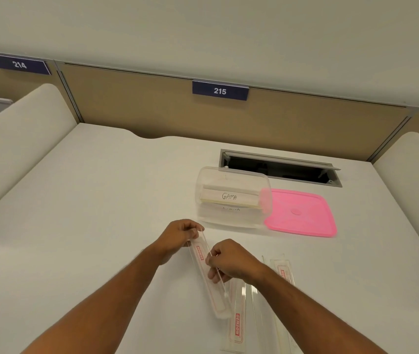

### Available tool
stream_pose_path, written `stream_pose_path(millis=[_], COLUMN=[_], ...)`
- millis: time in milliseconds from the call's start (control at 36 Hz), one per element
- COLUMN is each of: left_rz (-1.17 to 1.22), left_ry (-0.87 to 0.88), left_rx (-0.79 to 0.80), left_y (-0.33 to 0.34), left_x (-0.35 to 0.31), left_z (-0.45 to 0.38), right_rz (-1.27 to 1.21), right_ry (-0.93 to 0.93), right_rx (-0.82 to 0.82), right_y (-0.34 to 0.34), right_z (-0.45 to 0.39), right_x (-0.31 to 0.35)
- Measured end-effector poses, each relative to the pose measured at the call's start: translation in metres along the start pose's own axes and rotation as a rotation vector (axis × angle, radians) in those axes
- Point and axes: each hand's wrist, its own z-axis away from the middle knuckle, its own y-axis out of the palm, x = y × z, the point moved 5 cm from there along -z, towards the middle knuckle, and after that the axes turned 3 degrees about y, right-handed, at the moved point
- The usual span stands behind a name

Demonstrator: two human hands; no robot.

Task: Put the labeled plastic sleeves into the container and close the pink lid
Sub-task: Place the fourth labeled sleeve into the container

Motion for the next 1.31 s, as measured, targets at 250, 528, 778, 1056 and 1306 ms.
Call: stream_pose_path(millis=[250,528,778,1056,1306], left_rz=[-0.008,-0.471,-0.878,-0.973,-1.002], left_ry=[0.004,0.199,0.464,0.478,0.466], left_rx=[-0.112,0.07,0.227,0.283,0.242], left_y=[-0.01,0.006,0.028,0.037,0.028], left_x=[-0.003,-0.022,-0.035,-0.04,-0.049], left_z=[0.001,0.009,0.007,0.002,-0.002], right_rz=[-0.232,-0.607,-0.781,-0.393,0.002], right_ry=[-0.001,0.133,0.198,0.1,-0.1], right_rx=[0.04,0.078,0.153,0.072,-0.085], right_y=[-0.033,-0.076,-0.09,-0.097,-0.125], right_z=[0.003,-0.002,0.004,0.004,0.009], right_x=[0.002,-0.017,-0.033,-0.04,-0.021])
